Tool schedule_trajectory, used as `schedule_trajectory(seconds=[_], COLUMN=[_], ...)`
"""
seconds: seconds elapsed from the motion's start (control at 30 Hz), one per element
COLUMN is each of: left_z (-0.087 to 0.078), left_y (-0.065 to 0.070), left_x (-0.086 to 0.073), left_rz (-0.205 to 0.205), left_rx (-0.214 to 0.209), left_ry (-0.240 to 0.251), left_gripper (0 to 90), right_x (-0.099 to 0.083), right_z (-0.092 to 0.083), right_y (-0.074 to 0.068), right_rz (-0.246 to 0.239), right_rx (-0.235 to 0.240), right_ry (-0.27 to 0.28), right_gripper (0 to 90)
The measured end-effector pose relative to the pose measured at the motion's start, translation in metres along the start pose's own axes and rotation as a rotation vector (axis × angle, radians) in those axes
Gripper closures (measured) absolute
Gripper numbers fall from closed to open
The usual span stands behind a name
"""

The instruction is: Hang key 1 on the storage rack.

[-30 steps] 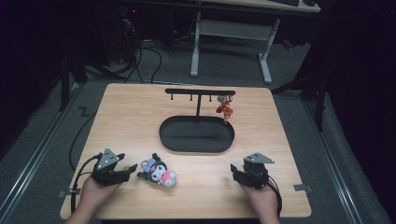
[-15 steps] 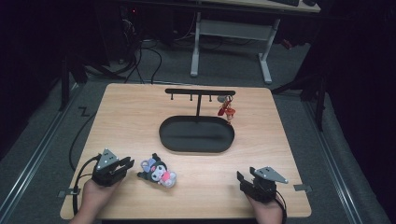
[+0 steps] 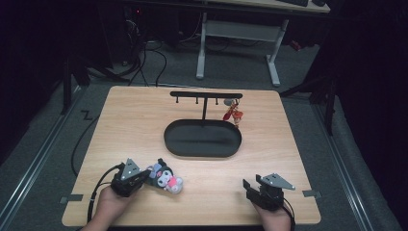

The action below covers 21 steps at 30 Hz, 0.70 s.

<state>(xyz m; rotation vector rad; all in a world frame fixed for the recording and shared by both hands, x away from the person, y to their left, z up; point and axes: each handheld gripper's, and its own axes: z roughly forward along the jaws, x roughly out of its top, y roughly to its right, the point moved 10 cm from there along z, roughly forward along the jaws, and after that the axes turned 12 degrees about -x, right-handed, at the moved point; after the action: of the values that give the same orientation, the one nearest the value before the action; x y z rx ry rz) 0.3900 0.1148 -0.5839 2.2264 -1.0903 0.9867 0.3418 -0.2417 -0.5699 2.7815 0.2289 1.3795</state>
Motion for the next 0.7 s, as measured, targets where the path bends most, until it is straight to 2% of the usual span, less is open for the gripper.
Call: schedule_trajectory(seconds=[0.27,0.6,0.7], left_z=[0.022,0.061,0.062], left_y=[0.029,0.075,0.08], left_x=[0.013,0.041,0.042], left_rz=[0.077,0.191,0.212], left_rx=[-0.06,-0.165,-0.171], left_ry=[-0.014,-0.023,-0.021], left_gripper=[89.6,89.1,85.7], right_x=[-0.012,-0.03,-0.031], right_z=[-0.007,-0.023,-0.028], right_y=[0.009,0.023,0.026], right_rz=[0.018,0.057,0.073], right_rx=[-0.011,-0.052,-0.061], right_ry=[-0.021,-0.035,-0.027], right_gripper=[44.5,44.4,44.0])
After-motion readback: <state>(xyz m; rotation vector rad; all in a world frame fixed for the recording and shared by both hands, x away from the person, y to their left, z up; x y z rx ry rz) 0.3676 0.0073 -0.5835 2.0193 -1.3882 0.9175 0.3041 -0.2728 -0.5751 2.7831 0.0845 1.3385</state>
